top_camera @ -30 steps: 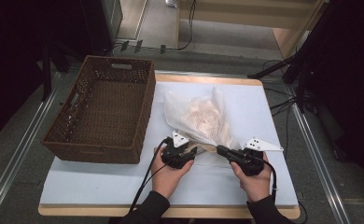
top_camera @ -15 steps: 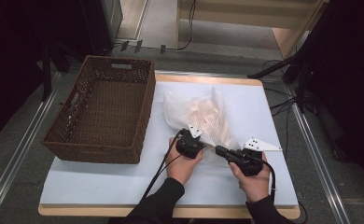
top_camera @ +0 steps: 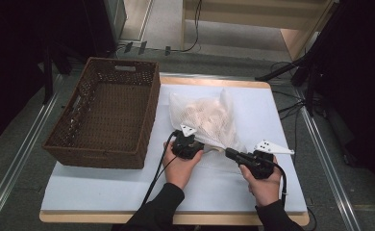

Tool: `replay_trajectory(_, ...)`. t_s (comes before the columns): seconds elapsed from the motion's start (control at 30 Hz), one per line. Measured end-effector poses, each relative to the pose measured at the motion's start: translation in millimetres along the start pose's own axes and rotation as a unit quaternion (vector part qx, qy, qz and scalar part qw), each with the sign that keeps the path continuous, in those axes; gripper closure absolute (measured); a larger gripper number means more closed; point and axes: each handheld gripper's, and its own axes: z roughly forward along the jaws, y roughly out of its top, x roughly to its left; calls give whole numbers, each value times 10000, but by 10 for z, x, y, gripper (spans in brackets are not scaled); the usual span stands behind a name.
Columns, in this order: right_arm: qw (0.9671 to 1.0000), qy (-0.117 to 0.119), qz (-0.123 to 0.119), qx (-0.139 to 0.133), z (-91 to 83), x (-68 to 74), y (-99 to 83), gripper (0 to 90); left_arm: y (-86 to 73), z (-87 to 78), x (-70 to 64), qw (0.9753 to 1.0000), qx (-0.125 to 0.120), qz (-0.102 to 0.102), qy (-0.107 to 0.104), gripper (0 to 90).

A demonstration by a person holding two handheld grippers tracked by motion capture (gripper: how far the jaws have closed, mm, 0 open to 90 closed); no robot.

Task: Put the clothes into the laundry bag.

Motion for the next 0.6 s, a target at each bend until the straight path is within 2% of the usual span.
replay_trajectory(0.03, 10000, -2, -8, -7, 2, 3, 0, 893, -28, -60, -10, 9999, -12, 50, -100, 567)
replay_trajectory(0.13, 10000, -9, -6, -5, -2, 10, -1, 893, -83, -175, -41, 9997, -47, 182, -183, 526)
replay_trajectory(0.23, 10000, -15, -10, -17, 3, 5, -3, 893, -121, -245, -88, 9994, -84, 154, -301, 524)
replay_trajectory(0.37, 10000, -17, -2, 2, 22, 14, -11, 893, -150, -147, -297, 9982, -6, 361, -475, 516)
replay_trajectory(0.47, 10000, -40, -10, 4, 19, 12, -14, 893, -138, -60, -423, 9978, -33, 395, -537, 513)
replay_trajectory(0.57, 10000, -78, 21, 10, 22, -16, -30, 893, -120, 46, -445, 9979, 71, 390, -512, 515)
replay_trajectory(0.6, 10000, -82, 36, 22, 26, -22, -39, 893, -102, 78, -432, 9982, 111, 322, -485, 528)
